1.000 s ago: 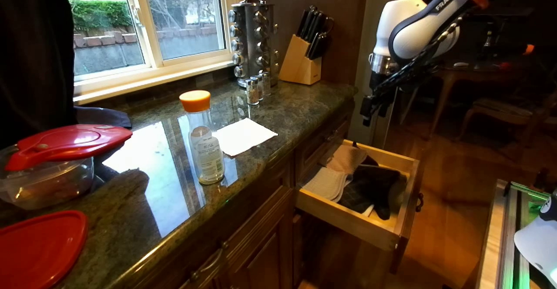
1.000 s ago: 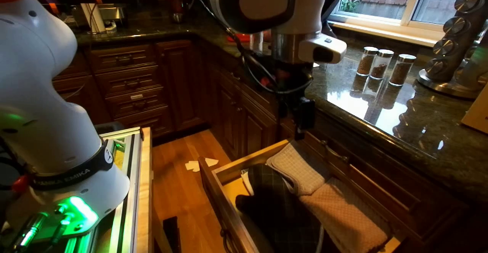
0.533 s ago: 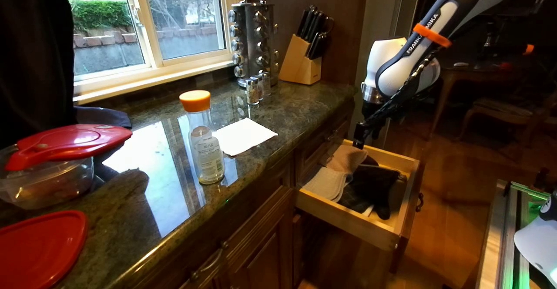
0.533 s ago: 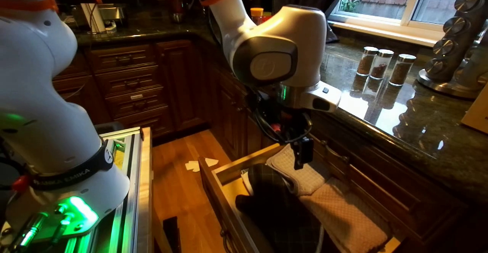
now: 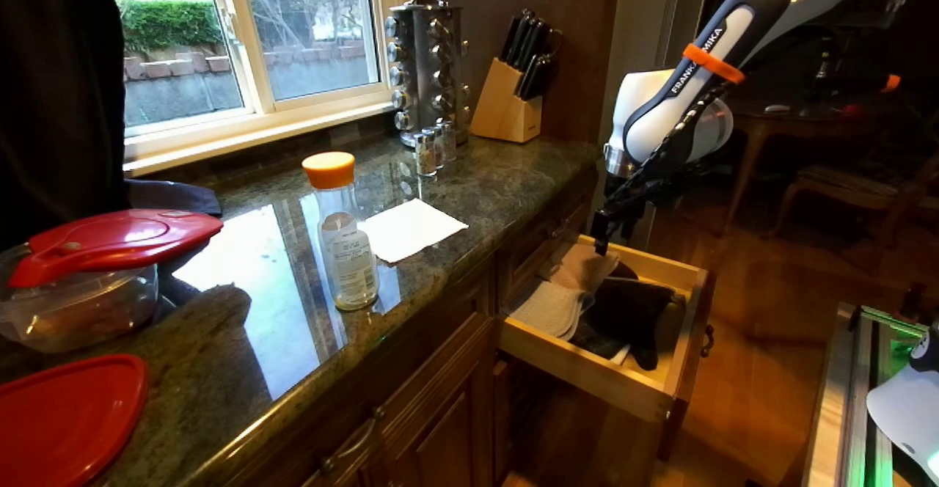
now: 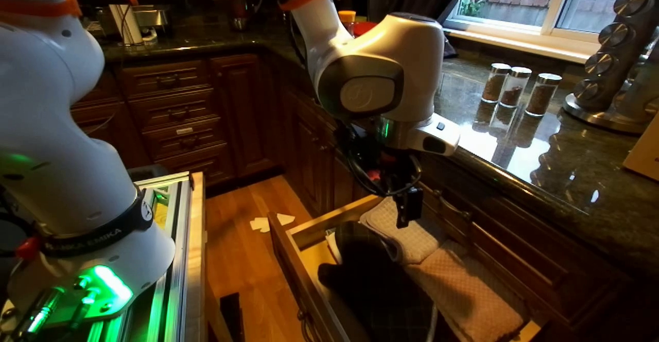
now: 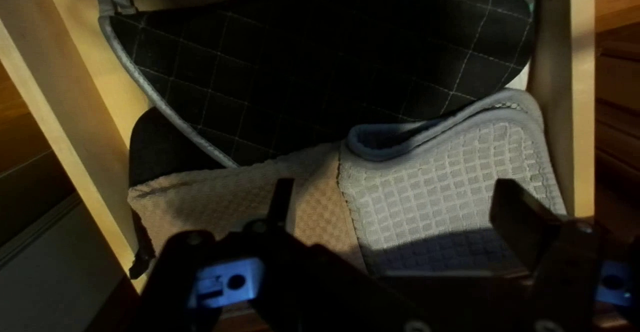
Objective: Take the kitchen towel out of the drawer
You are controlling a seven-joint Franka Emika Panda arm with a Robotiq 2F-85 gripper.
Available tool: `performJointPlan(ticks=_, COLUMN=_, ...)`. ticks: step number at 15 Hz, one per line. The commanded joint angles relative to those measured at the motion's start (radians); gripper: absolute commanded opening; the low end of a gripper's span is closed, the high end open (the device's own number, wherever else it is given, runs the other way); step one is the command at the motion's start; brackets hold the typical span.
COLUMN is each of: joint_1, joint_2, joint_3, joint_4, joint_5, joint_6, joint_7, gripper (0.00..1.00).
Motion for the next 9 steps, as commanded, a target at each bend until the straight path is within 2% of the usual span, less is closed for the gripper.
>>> performJointPlan(ticks=1, joint_1=-0.023, joint_2=0.117, joint_3=0.035, joint_4=0.05, joint_5=0.087, joint_6=0.044, joint_7=-0.059, gripper=1.0)
performJointPlan(ticks=5, joint_1=-0.058, joint_2=0.222, joint_3=0.071, joint_4=0.106, joint_5=0.131, joint_6=0.071, joint_7=-0.095, gripper=1.0)
performJointPlan(ticks=9, joint_1=-0.079, joint_2=0.33, joint_3=0.084, joint_4=0.17, joint_5=0.117, joint_6=0.105, joint_7=-0.089, gripper=1.0)
